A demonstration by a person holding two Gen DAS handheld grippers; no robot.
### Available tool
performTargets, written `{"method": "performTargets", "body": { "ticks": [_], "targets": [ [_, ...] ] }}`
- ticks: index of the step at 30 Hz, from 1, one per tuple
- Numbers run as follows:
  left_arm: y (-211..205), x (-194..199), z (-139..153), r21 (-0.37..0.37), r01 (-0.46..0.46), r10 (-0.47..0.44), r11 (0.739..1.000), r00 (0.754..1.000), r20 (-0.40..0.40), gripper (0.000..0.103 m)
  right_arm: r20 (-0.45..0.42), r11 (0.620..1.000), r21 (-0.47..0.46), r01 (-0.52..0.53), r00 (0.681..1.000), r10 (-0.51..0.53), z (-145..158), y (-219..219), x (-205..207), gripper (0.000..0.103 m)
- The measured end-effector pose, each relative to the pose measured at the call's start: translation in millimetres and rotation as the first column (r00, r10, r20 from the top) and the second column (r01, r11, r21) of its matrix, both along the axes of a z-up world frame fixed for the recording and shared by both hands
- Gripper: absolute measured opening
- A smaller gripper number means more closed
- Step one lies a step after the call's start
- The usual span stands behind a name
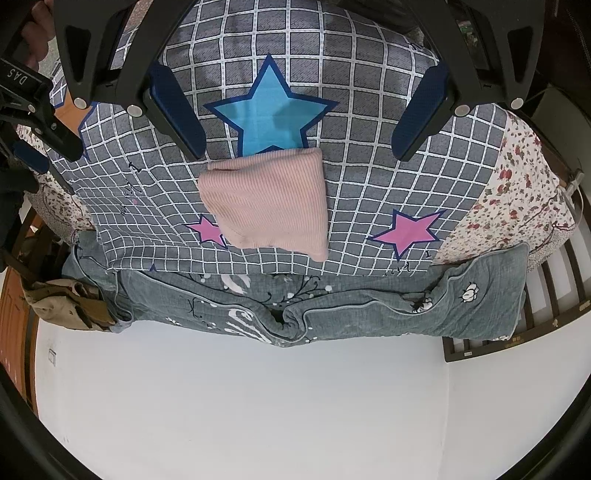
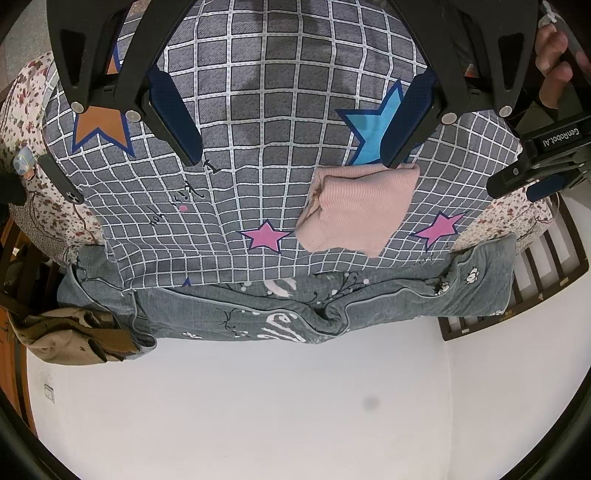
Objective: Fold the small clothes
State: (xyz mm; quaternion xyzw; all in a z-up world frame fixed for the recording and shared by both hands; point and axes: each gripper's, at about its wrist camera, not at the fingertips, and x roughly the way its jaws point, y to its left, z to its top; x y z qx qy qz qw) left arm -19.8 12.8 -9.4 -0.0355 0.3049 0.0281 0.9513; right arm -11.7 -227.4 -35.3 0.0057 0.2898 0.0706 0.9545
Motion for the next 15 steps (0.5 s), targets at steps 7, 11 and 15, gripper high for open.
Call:
{"method": "performTargets", "body": {
  "ticks": [7, 11, 15],
  "targets": [
    [0.3, 0.0, 1.0, -0.001, 0.000, 0.000, 1.000, 1.000, 0.001, 0.102, 0.000, 1.000, 0.000, -0.001, 1.000, 0.001, 0.9, 1.2, -0.8, 0.096],
    [0.8, -0.1, 2.5, 0.000, 0.001, -0.001, 1.000, 1.000, 0.003, 0.102, 0.001, 1.000, 0.000, 0.000, 1.000, 0.000, 1.4, 1.8, -1.2, 0.096],
    [0.6, -0.4, 2.3, 0.000, 0.001, -0.001, 1.000, 1.000, 0.004, 0.102, 0.001, 1.000, 0.000, -0.001, 1.000, 0.001, 1.5, 1.7, -1.3, 0.096]
  ]
}}
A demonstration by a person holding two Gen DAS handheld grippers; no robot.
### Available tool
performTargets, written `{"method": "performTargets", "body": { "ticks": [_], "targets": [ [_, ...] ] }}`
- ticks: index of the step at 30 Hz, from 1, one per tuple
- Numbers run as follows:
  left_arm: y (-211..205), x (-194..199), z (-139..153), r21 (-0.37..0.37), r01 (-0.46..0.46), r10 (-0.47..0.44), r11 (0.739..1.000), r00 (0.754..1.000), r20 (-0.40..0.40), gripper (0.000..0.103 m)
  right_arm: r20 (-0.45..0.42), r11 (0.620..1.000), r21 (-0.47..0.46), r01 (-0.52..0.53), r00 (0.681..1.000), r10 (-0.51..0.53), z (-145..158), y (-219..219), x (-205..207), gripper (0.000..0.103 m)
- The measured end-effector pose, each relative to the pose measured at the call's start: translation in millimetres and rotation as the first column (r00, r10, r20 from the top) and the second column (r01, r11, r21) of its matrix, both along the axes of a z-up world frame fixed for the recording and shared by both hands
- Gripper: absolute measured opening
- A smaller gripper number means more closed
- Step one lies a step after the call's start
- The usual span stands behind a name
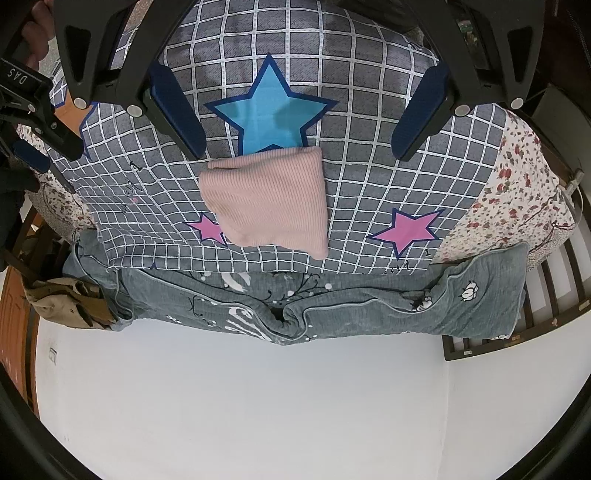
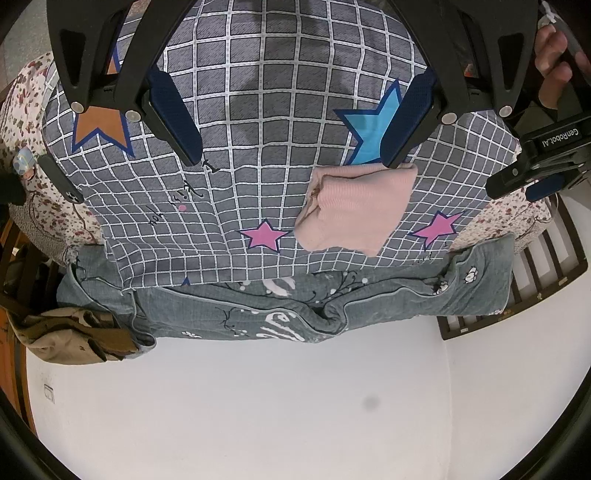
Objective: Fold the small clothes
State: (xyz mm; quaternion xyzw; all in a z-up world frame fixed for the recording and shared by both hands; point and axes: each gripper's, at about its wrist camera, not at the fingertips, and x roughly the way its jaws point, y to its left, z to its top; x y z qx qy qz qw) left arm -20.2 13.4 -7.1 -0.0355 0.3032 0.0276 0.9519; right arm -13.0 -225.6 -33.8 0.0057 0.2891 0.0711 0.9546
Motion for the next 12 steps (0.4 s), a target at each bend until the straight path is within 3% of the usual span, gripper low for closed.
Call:
{"method": "performTargets", "body": {
  "ticks": [12],
  "targets": [
    [2.2, 0.0, 3.2, 0.001, 0.010, -0.010, 1.000, 1.000, 0.006, 0.102, 0.000, 1.000, -0.003, -0.001, 1.000, 0.001, 2.4, 4.1, -2.0, 0.096]
  ]
}}
